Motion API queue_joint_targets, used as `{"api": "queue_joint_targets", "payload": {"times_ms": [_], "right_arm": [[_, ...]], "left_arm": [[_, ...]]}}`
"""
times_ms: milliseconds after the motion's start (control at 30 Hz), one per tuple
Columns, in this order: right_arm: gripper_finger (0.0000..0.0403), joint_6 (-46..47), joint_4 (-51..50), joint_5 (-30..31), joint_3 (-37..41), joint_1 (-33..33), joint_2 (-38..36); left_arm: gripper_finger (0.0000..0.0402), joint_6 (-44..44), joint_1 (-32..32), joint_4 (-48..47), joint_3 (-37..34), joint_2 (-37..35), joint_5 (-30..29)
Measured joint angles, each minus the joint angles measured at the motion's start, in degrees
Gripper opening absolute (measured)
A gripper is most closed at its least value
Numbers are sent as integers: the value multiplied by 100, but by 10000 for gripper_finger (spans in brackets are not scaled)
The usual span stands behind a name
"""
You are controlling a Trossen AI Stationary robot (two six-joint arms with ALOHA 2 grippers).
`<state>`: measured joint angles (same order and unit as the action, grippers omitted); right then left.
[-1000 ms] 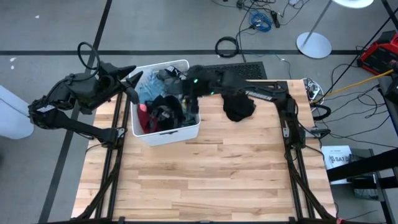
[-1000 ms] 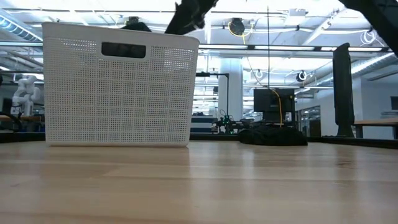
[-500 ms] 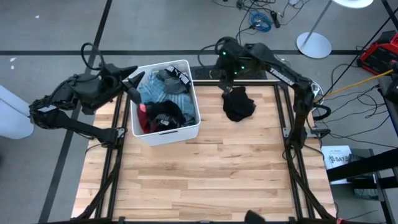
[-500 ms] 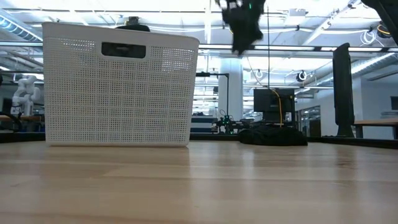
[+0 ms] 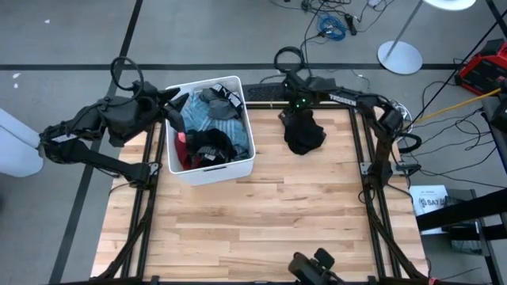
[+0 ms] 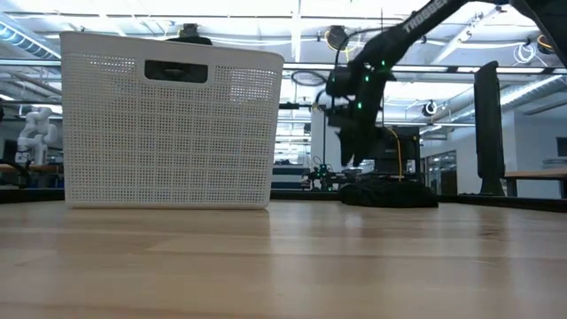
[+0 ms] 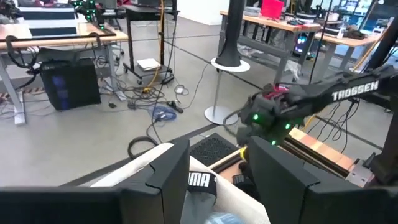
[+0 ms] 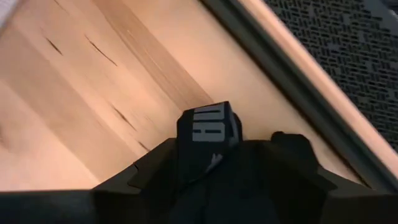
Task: Sort clothes
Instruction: Put the black shorts into the white laundry organizer
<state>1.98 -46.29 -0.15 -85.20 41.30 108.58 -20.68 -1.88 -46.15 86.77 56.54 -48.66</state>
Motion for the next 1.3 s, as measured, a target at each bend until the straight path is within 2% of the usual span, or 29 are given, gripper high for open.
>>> {"api": "queue_joint_targets", "payload": {"times_ms": [133,267,400,467,533,600,667,733,867,1067,1200,1300], "right_arm": [[212,-2,106,-2,126,0,240],[212,-34,118,-30,126,0,506],[209,7,105,57,126,-4,669],[196,95,53,210,126,-4,672],[163,97,51,325,126,-15,658],[111,7,44,316,126,-15,642],[46,-98,5,213,125,-15,637],[14,-154,-76,-18,126,-20,637],[3,-72,-306,-446,126,-99,455],[2,10,-149,-579,116,-310,-394],[22,36,159,-583,115,-243,-580],[58,33,159,-580,115,-159,-527]], "left_arm": [[175,0,0,4,1,72,103],[175,-3,1,15,1,206,578],[175,-109,-1,13,0,388,682],[175,-151,-1,13,-1,463,688],[175,-149,-1,13,1,545,749],[175,-151,-1,13,1,624,889],[175,-153,-1,11,-1,673,1028],[175,-153,-1,11,-1,688,1136],[175,-155,-1,15,-1,686,1292],[175,-151,-53,15,-1,638,1303],[175,-149,-123,15,-1,645,1305],[175,-147,-163,15,-1,647,1305]]}}
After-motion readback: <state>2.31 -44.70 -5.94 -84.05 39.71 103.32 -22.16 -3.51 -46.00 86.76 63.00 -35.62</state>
